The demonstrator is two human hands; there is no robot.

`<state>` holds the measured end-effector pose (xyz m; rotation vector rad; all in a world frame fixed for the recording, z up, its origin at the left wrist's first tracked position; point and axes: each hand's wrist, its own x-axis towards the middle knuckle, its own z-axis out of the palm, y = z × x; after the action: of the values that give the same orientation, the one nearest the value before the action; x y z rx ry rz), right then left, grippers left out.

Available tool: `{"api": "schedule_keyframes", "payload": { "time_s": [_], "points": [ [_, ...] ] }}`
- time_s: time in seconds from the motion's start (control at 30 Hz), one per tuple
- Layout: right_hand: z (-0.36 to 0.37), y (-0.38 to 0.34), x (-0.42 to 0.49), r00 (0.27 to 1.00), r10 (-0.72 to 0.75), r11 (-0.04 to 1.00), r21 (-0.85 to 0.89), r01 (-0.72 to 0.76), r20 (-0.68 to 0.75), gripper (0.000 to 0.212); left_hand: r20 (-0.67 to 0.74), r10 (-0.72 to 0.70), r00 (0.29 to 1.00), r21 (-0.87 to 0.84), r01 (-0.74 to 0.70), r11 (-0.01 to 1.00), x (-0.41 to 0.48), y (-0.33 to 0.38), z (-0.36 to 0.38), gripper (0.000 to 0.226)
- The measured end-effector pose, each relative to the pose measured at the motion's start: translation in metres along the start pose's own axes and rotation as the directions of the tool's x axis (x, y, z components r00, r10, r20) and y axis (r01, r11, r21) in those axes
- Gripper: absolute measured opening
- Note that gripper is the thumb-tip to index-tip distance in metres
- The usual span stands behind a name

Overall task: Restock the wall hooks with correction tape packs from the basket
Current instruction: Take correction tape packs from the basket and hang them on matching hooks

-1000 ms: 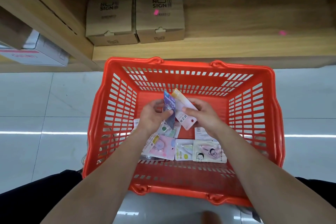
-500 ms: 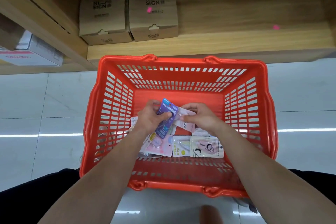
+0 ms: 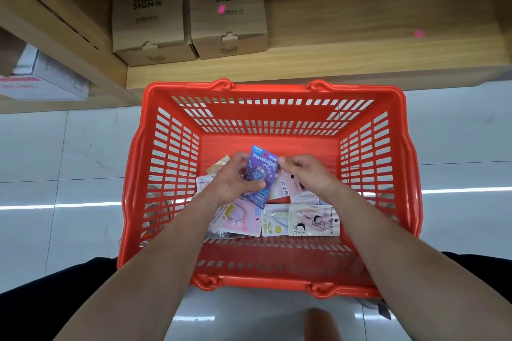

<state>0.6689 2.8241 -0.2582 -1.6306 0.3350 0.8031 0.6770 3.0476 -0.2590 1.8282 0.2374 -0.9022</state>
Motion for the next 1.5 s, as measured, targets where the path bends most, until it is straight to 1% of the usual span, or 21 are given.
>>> {"api": "schedule_keyframes", "payload": {
  "time_s": [0.13,0.23,0.27,0.3,0.33,0.37,0.4,0.5,0.57,0.6,0.67,0.8,0.87,0.93,1.03,1.13,1.23,1.3,1.37,1.43,1.5],
  "points": [
    [-0.001,-0.004,0.002,0.995,0.096,0.985,0.140,-0.099,0.025,0.051,0.032,-0.033,0.999,0.062,0.031,0.998,0.000,0.000,0.004,0.059],
    [-0.010,-0.003,0.000,0.994,0.099,0.968,0.234,-0.086,-0.045,0.039,0.012,-0.058,0.998,0.071,0.057,0.996,0.000,0.002,0.006,0.037],
    [-0.014,0.000,-0.002,0.985,0.119,0.977,0.194,-0.092,-0.128,0.033,-0.006,-0.069,0.998,0.054,0.069,0.996,0.000,0.001,0.005,0.032],
    [-0.019,0.007,-0.003,0.964,0.124,0.992,0.057,-0.113,-0.237,0.029,-0.030,-0.077,0.997,0.039,0.078,0.996,0.000,0.002,0.004,0.030],
    [-0.024,0.015,-0.005,0.939,0.100,0.974,-0.158,-0.160,-0.330,0.030,-0.050,-0.078,0.996,0.030,0.079,0.996,-0.001,0.003,0.004,0.030],
    [-0.027,0.021,-0.008,0.924,0.081,0.906,-0.358,-0.224,-0.374,0.034,-0.068,-0.082,0.994,0.025,0.084,0.996,-0.001,0.004,0.003,0.032],
    [-0.028,0.028,-0.011,0.924,0.086,0.831,-0.485,-0.272,-0.372,0.041,-0.078,-0.089,0.993,0.024,0.091,0.996,-0.001,0.003,0.003,0.035],
    [-0.024,0.041,-0.018,0.948,0.142,0.702,-0.646,-0.299,-0.284,0.057,-0.103,-0.119,0.987,0.007,0.121,0.993,0.000,0.006,0.005,0.042],
    [-0.024,0.044,-0.022,0.954,0.133,0.631,-0.719,-0.291,-0.269,0.048,-0.105,-0.135,0.985,-0.028,0.133,0.991,0.000,0.007,0.006,0.041],
    [-0.025,0.045,-0.022,0.955,0.128,0.627,-0.724,-0.288,-0.269,0.041,-0.101,-0.133,0.986,-0.040,0.130,0.991,-0.001,0.007,0.006,0.039],
    [-0.026,0.047,-0.020,0.959,0.111,0.663,-0.699,-0.268,-0.262,0.033,-0.099,-0.126,0.987,-0.063,0.120,0.991,-0.005,0.007,0.006,0.034],
    [-0.025,0.032,-0.015,0.960,-0.055,0.920,-0.388,-0.058,-0.274,0.027,-0.201,-0.116,0.973,-0.163,0.083,0.983,-0.008,0.005,0.001,0.022],
    [-0.025,0.015,-0.013,0.925,-0.188,0.947,-0.310,0.082,-0.329,0.020,-0.287,-0.109,0.952,-0.203,0.051,0.978,-0.009,0.007,-0.005,0.020],
    [-0.024,-0.001,-0.010,0.898,-0.250,0.954,-0.250,0.164,-0.362,0.017,-0.337,-0.116,0.934,-0.250,0.030,0.968,-0.010,0.009,-0.009,0.025],
    [-0.018,-0.011,-0.009,0.907,-0.297,0.945,-0.226,0.235,-0.298,0.014,-0.350,-0.137,0.927,-0.265,0.043,0.963,-0.011,0.010,-0.012,0.029],
    [-0.004,-0.008,-0.015,0.962,-0.209,0.973,-0.138,0.186,-0.174,0.014,-0.343,-0.148,0.928,-0.265,0.055,0.963,-0.010,0.006,-0.011,0.026],
    [-0.001,0.004,-0.014,0.969,-0.145,0.989,-0.060,0.135,-0.198,0.006,-0.305,-0.160,0.939,-0.236,0.088,0.968,-0.010,0.004,-0.007,0.029],
    [-0.002,0.011,-0.011,0.982,-0.087,0.995,-0.061,0.078,-0.167,0.009,-0.284,-0.174,0.943,-0.213,0.114,0.970,-0.008,0.002,-0.005,0.037],
    [-0.001,0.019,-0.009,0.991,-0.050,0.994,-0.101,0.038,-0.123,0.009,-0.275,-0.180,0.944,-0.209,0.124,0.970,-0.008,0.002,-0.003,0.035],
    [0.001,0.030,-0.006,0.986,-0.042,0.984,-0.175,0.013,-0.163,0.022,-0.257,-0.188,0.948,-0.220,0.132,0.967,-0.007,0.002,-0.002,0.032],
    [0.002,0.039,-0.003,0.960,-0.024,0.973,-0.226,-0.041,-0.277,0.036,-0.246,-0.193,0.950,-0.206,0.143,0.968,-0.006,0.000,-0.001,0.031]
  ]
}}
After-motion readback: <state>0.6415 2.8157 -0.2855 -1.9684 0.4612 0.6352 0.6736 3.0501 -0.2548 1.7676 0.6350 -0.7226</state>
